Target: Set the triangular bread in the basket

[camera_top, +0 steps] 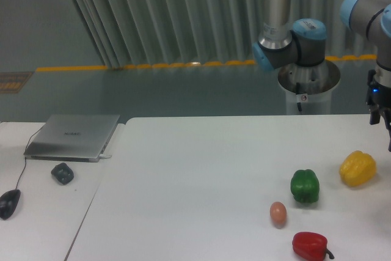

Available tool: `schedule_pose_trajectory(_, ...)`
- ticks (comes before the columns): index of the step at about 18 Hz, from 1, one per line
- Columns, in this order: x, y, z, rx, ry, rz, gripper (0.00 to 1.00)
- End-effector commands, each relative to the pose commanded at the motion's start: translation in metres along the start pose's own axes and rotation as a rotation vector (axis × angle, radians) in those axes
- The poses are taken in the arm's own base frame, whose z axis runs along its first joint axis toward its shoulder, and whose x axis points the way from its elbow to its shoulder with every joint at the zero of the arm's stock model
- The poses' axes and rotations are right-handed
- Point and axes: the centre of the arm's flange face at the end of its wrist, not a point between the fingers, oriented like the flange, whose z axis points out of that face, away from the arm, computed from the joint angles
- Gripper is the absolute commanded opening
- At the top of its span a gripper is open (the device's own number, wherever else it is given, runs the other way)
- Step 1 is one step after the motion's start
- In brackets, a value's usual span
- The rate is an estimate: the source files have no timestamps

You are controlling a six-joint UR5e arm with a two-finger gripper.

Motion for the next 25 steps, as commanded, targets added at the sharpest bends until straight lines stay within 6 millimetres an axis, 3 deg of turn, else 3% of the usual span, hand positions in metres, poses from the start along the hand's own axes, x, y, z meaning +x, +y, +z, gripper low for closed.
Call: schedule_pose_trajectory(25, 0.001, 0.013, 0.006, 0.010, 0.007, -0.025, 1.00)
